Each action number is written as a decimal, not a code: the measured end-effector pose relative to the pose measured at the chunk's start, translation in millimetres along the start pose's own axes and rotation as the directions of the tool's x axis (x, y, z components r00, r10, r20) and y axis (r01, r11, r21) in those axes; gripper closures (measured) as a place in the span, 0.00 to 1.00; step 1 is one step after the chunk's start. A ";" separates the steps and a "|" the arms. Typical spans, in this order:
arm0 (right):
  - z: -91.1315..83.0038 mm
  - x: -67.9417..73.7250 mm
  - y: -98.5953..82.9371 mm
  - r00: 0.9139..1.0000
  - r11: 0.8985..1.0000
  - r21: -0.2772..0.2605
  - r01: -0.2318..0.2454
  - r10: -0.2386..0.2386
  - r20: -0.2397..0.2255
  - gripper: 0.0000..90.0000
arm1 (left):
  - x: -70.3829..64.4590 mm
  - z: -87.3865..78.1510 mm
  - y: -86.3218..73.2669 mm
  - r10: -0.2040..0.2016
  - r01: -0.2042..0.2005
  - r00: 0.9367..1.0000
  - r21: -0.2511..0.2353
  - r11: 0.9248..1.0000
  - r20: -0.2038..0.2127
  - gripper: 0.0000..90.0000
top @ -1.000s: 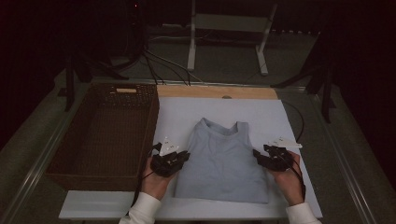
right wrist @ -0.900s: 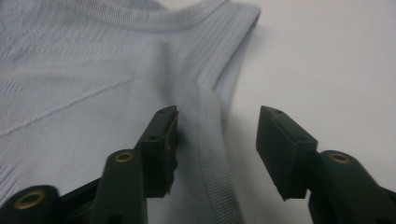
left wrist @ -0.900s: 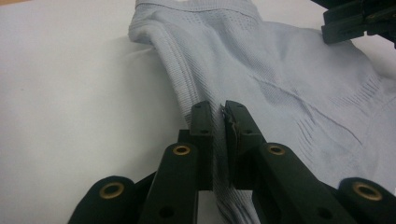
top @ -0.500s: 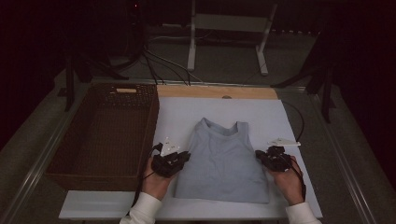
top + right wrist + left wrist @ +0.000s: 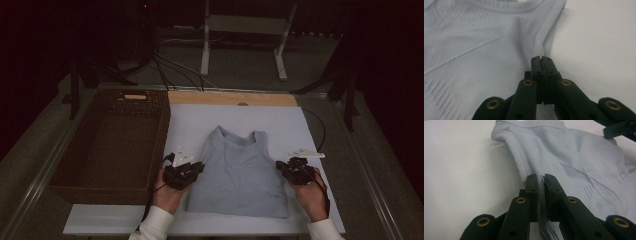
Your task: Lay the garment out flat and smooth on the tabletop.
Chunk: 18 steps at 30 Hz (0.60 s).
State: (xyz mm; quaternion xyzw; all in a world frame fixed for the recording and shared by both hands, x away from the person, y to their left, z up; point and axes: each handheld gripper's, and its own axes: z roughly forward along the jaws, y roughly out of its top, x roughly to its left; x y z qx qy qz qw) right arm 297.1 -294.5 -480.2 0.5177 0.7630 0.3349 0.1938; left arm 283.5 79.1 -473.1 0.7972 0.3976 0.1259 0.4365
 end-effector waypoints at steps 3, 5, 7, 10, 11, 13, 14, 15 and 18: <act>-11.5 0.0 -1.5 1.000 1.000 -0.021 -0.008 0.008 0.002 1.00 | -1.5 1.2 0.9 0.002 -0.002 1.000 -0.002 1.000 0.004 0.92; -17.9 1.0 -3.1 1.000 1.000 -0.029 -0.003 0.003 0.006 1.00 | -3.0 2.5 1.4 0.009 -0.009 1.000 0.002 1.000 0.005 0.92; -24.3 1.7 -5.6 1.000 0.999 -0.036 0.002 -0.002 0.013 1.00 | -5.0 4.2 1.6 0.013 -0.013 1.000 0.006 1.000 0.009 0.92; -31.7 0.6 -9.3 1.000 0.999 -0.044 0.001 0.000 0.022 1.00 | -7.7 6.7 1.5 0.016 -0.016 1.000 0.010 1.000 0.018 0.91; -33.3 0.3 -10.4 1.000 0.999 -0.046 0.003 -0.002 0.027 1.00 | -9.5 8.0 1.3 0.020 -0.021 1.000 0.014 1.000 0.021 0.91; -37.3 -1.3 -13.3 0.999 0.999 -0.047 0.003 -0.001 0.039 1.00 | -12.5 9.5 1.1 0.032 -0.033 0.999 0.018 0.999 0.032 0.90; -37.3 -1.3 -13.3 0.999 0.999 -0.047 0.003 -0.001 0.039 1.00 | -12.5 9.5 1.1 0.032 -0.033 0.999 0.018 0.999 0.032 0.88; -40.0 -3.3 -15.5 0.999 0.999 -0.047 0.000 0.003 0.054 1.00 | -13.9 9.8 1.2 0.040 -0.040 0.999 0.016 0.999 0.034 0.88; -41.6 -10.8 -20.0 0.993 0.999 -0.044 -0.017 0.022 0.114 1.00 | -14.3 8.8 1.5 0.041 -0.041 0.998 0.004 0.999 0.037 0.73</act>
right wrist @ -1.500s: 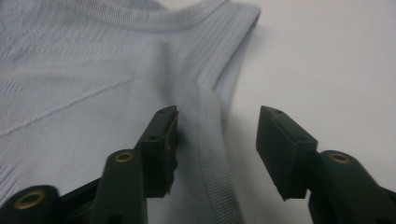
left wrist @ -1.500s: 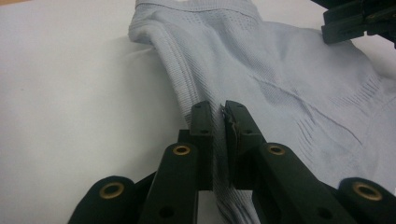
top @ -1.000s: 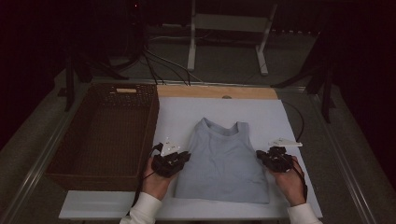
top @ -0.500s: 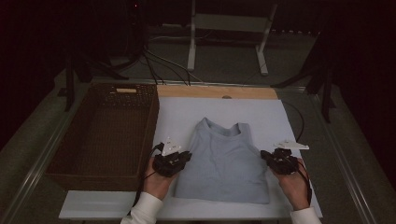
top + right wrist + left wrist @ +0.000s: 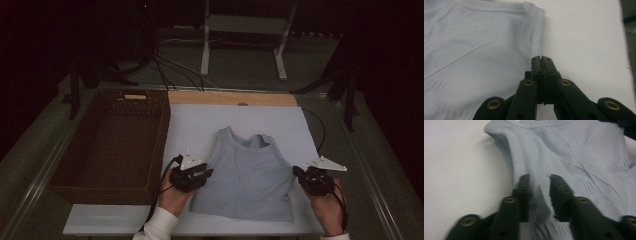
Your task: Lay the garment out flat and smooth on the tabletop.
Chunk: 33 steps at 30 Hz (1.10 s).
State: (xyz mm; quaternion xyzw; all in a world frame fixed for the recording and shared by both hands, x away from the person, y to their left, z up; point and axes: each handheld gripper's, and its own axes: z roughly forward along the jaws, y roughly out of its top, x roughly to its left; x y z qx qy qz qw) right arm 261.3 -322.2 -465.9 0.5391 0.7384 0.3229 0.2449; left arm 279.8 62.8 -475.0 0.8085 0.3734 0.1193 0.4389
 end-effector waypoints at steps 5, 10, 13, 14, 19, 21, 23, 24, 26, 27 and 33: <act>7.1 0.7 -1.2 0.994 0.999 0.026 0.042 -0.045 0.098 1.00 | 1.3 -0.5 -4.3 -0.006 0.006 1.000 0.006 1.000 -0.020 0.54; 7.7 0.4 -1.5 0.982 0.998 0.033 0.058 -0.063 0.177 1.00 | 3.6 2.0 -7.0 -0.020 0.020 0.999 0.014 1.000 -0.025 0.47; 6.3 -2.7 -1.7 0.981 0.999 0.029 0.045 -0.050 0.187 1.00 | 3.1 5.7 -6.7 -0.021 0.021 0.999 0.019 1.000 -0.027 0.47; 5.8 -3.7 -1.6 0.980 0.999 0.026 0.040 -0.045 0.192 1.00 | 2.5 7.5 -6.7 -0.024 0.025 0.999 0.017 1.000 -0.029 0.47; 3.4 -8.0 -1.0 0.979 1.000 0.019 0.020 -0.024 0.204 1.00 | -0.5 18.0 -4.9 -0.032 0.032 0.999 0.022 0.999 -0.017 0.46; 3.6 -8.0 -1.4 0.980 1.000 0.019 0.022 -0.025 0.196 1.00 | -1.6 22.7 -2.9 -0.035 0.035 0.999 0.019 0.999 0.002 0.46; 3.8 -7.3 -1.1 0.982 1.000 0.016 0.022 -0.025 0.185 1.00 | -2.1 28.2 -0.9 -0.047 0.046 0.999 0.022 0.999 0.017 0.47; 3.7 -6.9 -0.9 0.983 1.000 0.015 0.024 -0.026 0.182 1.00 | -1.6 31.0 0.0 -0.055 0.054 0.998 0.031 0.998 0.023 0.49; 3.8 -6.4 -0.9 0.984 0.999 0.015 0.028 -0.030 0.173 1.00 | -1.2 35.2 0.8 -0.068 0.067 0.997 0.048 0.997 0.021 0.54; 4.1 -6.0 -1.0 0.985 0.999 0.016 0.030 -0.032 0.171 1.00 | -1.2 36.8 1.1 -0.068 0.067 0.997 0.052 0.996 0.027 0.58; 4.5 -6.0 -0.9 0.992 1.000 0.010 0.021 -0.022 0.128 1.00 | -1.3 34.4 2.0 -0.038 0.036 0.999 0.067 0.997 0.030 0.99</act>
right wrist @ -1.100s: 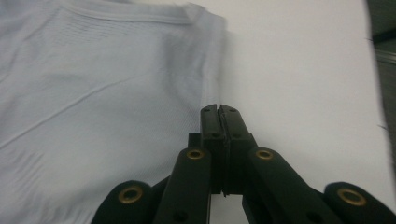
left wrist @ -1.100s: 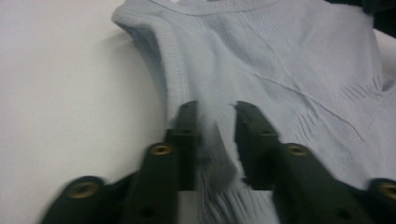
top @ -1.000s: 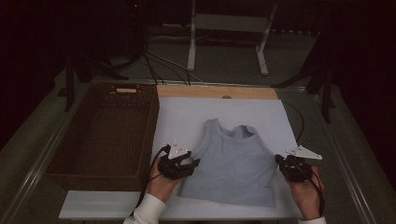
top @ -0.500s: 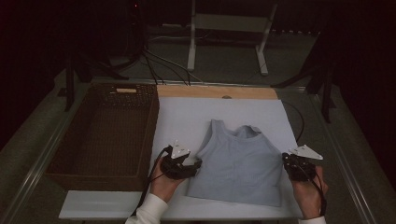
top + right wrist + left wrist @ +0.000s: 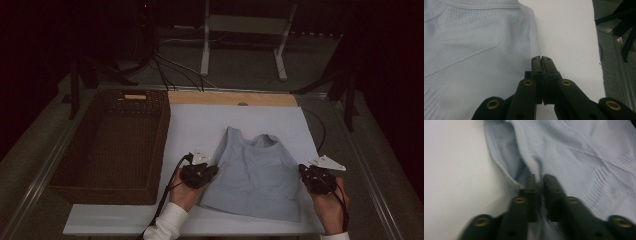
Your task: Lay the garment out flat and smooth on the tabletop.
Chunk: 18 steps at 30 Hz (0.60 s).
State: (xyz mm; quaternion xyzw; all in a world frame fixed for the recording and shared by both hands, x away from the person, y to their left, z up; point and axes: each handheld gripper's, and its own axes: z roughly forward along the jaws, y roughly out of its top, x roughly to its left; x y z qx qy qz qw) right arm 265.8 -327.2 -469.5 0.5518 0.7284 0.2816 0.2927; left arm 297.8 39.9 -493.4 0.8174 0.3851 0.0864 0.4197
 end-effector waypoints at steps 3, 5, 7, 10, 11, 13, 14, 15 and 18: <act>-0.5 0.2 -0.3 1.000 1.000 -0.007 -0.005 0.005 -0.013 0.94 | 1.0 -5.1 -0.6 0.013 -0.013 1.000 0.003 1.000 -0.006 1.00; -0.7 0.9 -0.3 1.000 1.000 -0.007 -0.008 0.008 -0.025 0.84 | 1.7 -8.5 -1.3 0.019 -0.019 1.000 0.003 1.000 -0.004 1.00; -0.4 3.1 -0.6 0.999 1.000 -0.005 0.002 -0.002 -0.042 0.73 | 1.6 -10.9 -1.6 0.026 -0.026 1.000 0.001 1.000 -0.009 1.00; -0.6 7.2 -1.1 0.999 1.000 -0.011 0.012 -0.012 -0.047 0.57 | 3.2 -15.7 -2.4 0.030 -0.030 0.999 -0.007 1.000 -0.017 1.00; -1.0 7.8 -1.2 0.999 1.000 -0.013 0.012 -0.013 -0.049 0.52 | 4.3 -17.7 -2.9 0.022 -0.022 1.000 -0.012 1.000 -0.019 1.00; -2.1 7.8 -1.6 0.999 1.000 -0.022 0.005 -0.006 -0.051 0.44 | 6.6 -22.6 -4.0 0.016 -0.017 1.000 -0.015 1.000 -0.026 1.00; -2.8 7.2 -2.0 0.999 1.000 -0.027 -0.005 0.003 -0.054 0.42 | 7.7 -25.2 -5.1 0.012 -0.013 0.999 -0.021 1.000 -0.032 1.00; -3.5 6.4 -2.5 0.998 0.999 -0.031 -0.016 0.014 -0.059 0.41 | 9.2 -28.0 -6.0 0.009 -0.010 0.999 -0.021 1.000 -0.037 1.00; -5.2 4.2 -4.8 0.997 0.999 -0.036 -0.036 0.033 -0.069 0.38 | 12.5 -32.4 -7.5 -0.004 0.003 0.999 -0.037 0.999 -0.035 1.00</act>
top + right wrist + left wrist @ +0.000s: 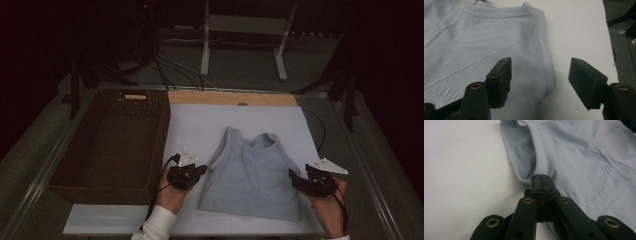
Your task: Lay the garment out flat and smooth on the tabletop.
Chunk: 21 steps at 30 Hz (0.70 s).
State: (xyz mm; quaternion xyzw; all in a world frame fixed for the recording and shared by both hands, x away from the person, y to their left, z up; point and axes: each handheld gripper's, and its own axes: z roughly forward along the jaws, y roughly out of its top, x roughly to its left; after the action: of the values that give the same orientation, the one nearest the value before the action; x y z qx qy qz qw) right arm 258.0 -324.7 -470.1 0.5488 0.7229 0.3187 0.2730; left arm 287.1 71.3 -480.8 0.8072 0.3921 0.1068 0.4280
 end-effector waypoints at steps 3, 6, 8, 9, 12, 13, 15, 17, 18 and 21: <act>-0.9 -0.5 -1.4 1.000 1.000 0.000 -0.001 0.001 0.005 0.37 | 0.9 2.0 1.6 -0.013 0.013 1.000 -0.017 1.000 0.020 0.94; -2.0 -0.1 -1.9 1.000 1.000 -0.003 0.000 0.000 0.007 0.35 | -1.8 7.9 3.8 -0.022 0.023 0.999 -0.029 0.999 0.036 0.79; -2.2 0.5 -2.3 1.000 1.000 -0.003 0.001 -0.001 0.002 0.34 | -5.6 12.7 5.4 -0.023 0.025 0.999 -0.035 0.999 0.045 0.72; -2.2 1.2 -2.7 1.000 1.000 -0.001 0.002 -0.002 0.001 0.34 | -7.8 15.1 6.4 -0.022 0.023 0.999 -0.037 0.999 0.049 0.70; -2.0 1.6 -4.0 1.000 1.000 -0.002 0.006 -0.006 0.000 0.34 | -12.8 21.8 10.9 -0.024 0.025 0.999 -0.034 0.999 0.044 0.64; -2.1 1.5 -4.2 1.000 1.000 -0.002 0.006 -0.006 0.001 0.34 | -13.2 23.8 12.7 -0.025 0.026 0.999 -0.035 0.999 0.038 0.63; -2.6 1.1 -4.2 1.000 1.000 -0.005 0.004 -0.004 0.001 0.34 | -11.5 27.5 16.4 -0.040 0.041 0.999 -0.046 0.998 0.032 0.62; -3.3 0.8 -4.2 1.000 1.000 -0.009 -0.001 0.001 0.002 0.34 | -8.8 31.5 19.3 -0.052 0.053 0.998 -0.044 0.998 0.034 0.62; -3.4 0.5 -4.1 1.000 1.000 -0.011 -0.001 0.001 0.004 0.34 | -8.2 34.1 20.2 -0.062 0.063 0.997 -0.044 0.997 0.035 0.61; -3.5 0.1 -4.3 1.000 1.000 -0.013 -0.002 0.002 0.004 0.34 | -6.4 42.5 20.6 -0.079 0.080 0.996 -0.029 0.996 0.044 0.58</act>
State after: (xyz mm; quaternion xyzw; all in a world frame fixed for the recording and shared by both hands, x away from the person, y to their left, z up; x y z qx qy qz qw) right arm 252.7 -326.0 -471.1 0.5486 0.7197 0.3225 0.2776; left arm 315.6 34.2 -489.7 0.7866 0.4128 0.0782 0.4525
